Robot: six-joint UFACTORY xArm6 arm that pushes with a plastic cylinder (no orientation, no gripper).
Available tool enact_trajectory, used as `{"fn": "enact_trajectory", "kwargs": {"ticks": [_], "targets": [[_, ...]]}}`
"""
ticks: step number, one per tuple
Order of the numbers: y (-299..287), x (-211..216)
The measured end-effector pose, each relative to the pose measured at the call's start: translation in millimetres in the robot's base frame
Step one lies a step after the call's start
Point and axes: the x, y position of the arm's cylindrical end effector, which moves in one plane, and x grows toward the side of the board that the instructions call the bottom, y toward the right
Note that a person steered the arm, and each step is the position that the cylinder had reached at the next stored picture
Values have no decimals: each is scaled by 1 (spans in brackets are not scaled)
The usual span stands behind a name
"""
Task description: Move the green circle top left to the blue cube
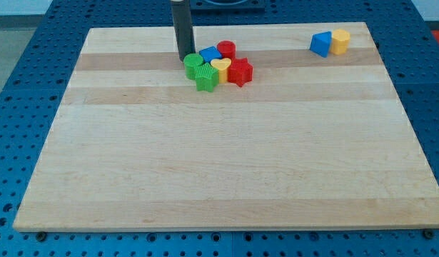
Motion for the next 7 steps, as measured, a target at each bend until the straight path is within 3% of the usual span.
{"fn": "enact_trajectory", "kwargs": {"ticks": [3, 5, 7], "targets": [[-40, 11], [-11, 65], [-3, 13]]}}
